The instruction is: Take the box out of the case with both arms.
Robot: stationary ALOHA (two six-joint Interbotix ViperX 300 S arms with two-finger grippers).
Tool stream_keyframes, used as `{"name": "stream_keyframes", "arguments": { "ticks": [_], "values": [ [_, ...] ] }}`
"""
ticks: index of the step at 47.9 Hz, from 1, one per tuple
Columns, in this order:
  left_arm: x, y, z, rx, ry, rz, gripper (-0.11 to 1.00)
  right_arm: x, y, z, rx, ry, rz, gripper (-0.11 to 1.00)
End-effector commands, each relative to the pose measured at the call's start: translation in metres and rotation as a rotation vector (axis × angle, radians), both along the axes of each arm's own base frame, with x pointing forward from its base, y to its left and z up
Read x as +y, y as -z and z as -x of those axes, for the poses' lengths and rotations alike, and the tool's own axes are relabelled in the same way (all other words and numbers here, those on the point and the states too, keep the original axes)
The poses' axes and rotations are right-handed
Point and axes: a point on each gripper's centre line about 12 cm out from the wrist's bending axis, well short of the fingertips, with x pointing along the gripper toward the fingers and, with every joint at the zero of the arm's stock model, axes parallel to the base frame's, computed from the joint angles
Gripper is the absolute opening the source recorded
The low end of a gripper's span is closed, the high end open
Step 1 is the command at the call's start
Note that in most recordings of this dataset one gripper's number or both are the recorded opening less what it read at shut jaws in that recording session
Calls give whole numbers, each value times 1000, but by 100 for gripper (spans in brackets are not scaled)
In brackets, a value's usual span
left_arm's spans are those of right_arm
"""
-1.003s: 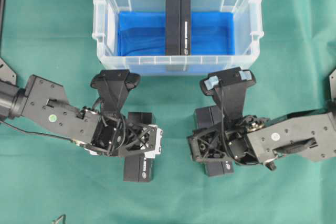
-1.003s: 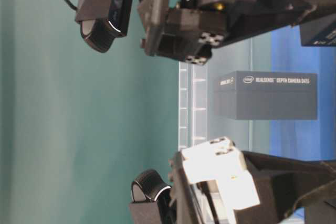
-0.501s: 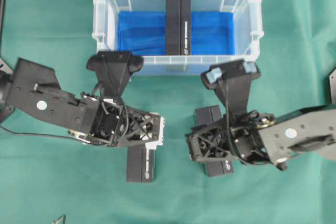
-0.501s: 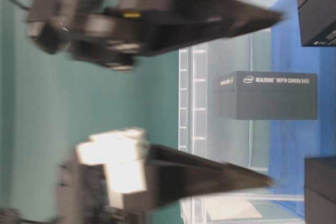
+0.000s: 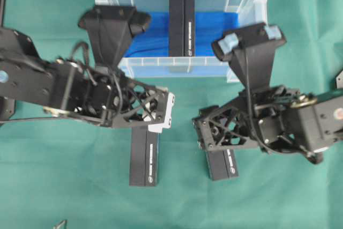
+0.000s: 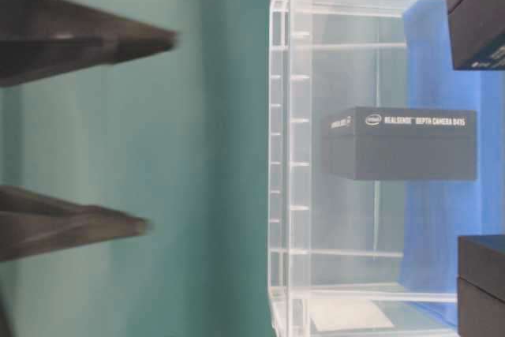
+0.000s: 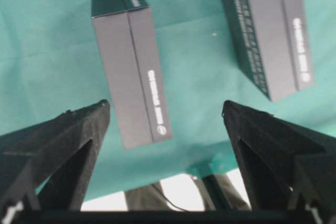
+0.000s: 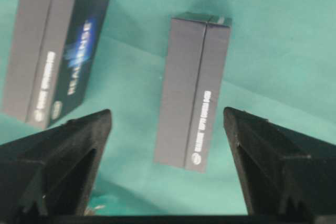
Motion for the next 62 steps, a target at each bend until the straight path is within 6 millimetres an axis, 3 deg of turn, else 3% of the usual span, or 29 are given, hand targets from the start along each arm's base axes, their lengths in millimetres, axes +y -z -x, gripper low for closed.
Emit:
{"name": "stream_keyframes", "arguments": {
  "ticks": [1, 19, 48, 55, 62],
  "values": [
    [4, -30, 5, -54, 2, -1, 83, -4, -34, 4, -65, -3, -11, 90],
    [6, -68, 14, -52, 26, -15, 83, -13, -71, 12, -58, -14, 11, 90],
    [6, -66, 15, -38, 31, -22, 82, -14, -71, 13, -54, -11, 19, 90],
    [5, -69, 24, -26, 37, -23, 82, -11, -74, 23, -14, -45, -10, 90],
    [4, -69, 45, 14, 35, -26, 82, -15, -79, 46, 54, -49, -6, 90]
  ]
}}
